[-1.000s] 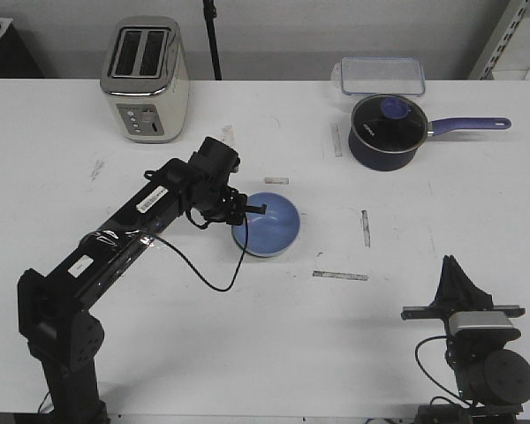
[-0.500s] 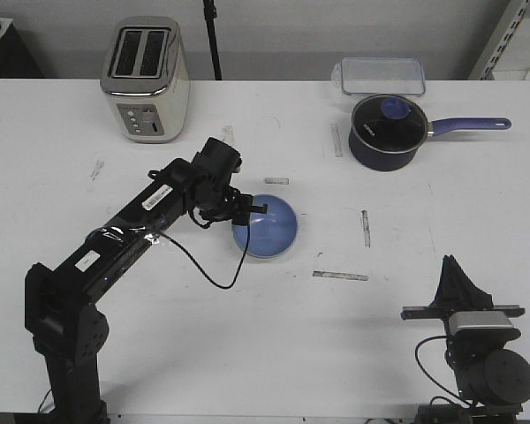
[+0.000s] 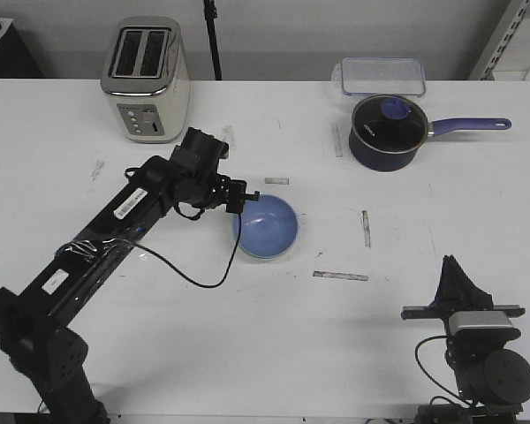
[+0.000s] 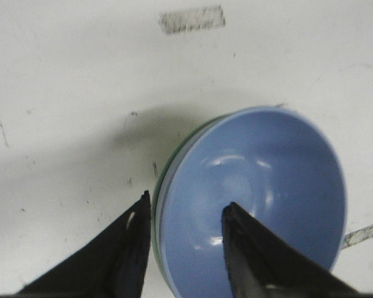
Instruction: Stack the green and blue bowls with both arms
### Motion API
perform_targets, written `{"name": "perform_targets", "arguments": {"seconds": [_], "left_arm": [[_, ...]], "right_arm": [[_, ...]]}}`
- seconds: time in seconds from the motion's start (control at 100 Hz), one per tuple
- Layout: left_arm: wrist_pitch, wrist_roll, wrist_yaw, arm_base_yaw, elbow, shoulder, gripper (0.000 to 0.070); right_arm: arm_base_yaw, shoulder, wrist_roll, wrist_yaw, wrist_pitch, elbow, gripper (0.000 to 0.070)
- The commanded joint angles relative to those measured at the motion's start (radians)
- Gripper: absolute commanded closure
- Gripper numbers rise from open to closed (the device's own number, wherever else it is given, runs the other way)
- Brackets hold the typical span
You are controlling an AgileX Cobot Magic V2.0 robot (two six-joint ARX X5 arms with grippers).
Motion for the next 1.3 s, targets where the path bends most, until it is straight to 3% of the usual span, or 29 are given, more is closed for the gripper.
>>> {"name": "perform_targets", "arguments": {"seconds": [0.0,0.37,0.51,0.6,0.69,0.9,1.29], "left_arm": [[0.036,-0.001,0.003,0.007,-0.024,-0.024,0.0454],[0.607,0.006,0.002,0.082,-0.507,-0.362,0.0471],[0.871,0.007,0.002,0.158,-0.741,-0.517,0.0661],[0.998,0.008,0.002,0.216,-0.873,-0.607,0.0665],[1.027,0.044,-0.002,0.267,-0.958,-0.684,0.0688],[1.053,0.241,-0.091,0.371,-1.141,-0.875,0.0699],[1.174,0.261,-0.093,0.518,-1.500,-1.284,0.0699]], "right_arm": [[0.000,-0.002,-0.002,0.000,0.013,0.000,0.0688],[0.000,-0.002,-0.002,0.000,0.013,0.000,0.0688],[0.000,-0.002,-0.002,0.000,0.013,0.000,0.0688],[0.000,-0.002,-0.002,0.000,0.013,0.000,0.0688],[0.000,-0.002,-0.002,0.000,0.013,0.000,0.0688],[0.000,-0.002,-0.002,0.000,0.013,0.000,0.0688],[0.000,-0.002,-0.002,0.000,0.013,0.000,0.0688]]}}
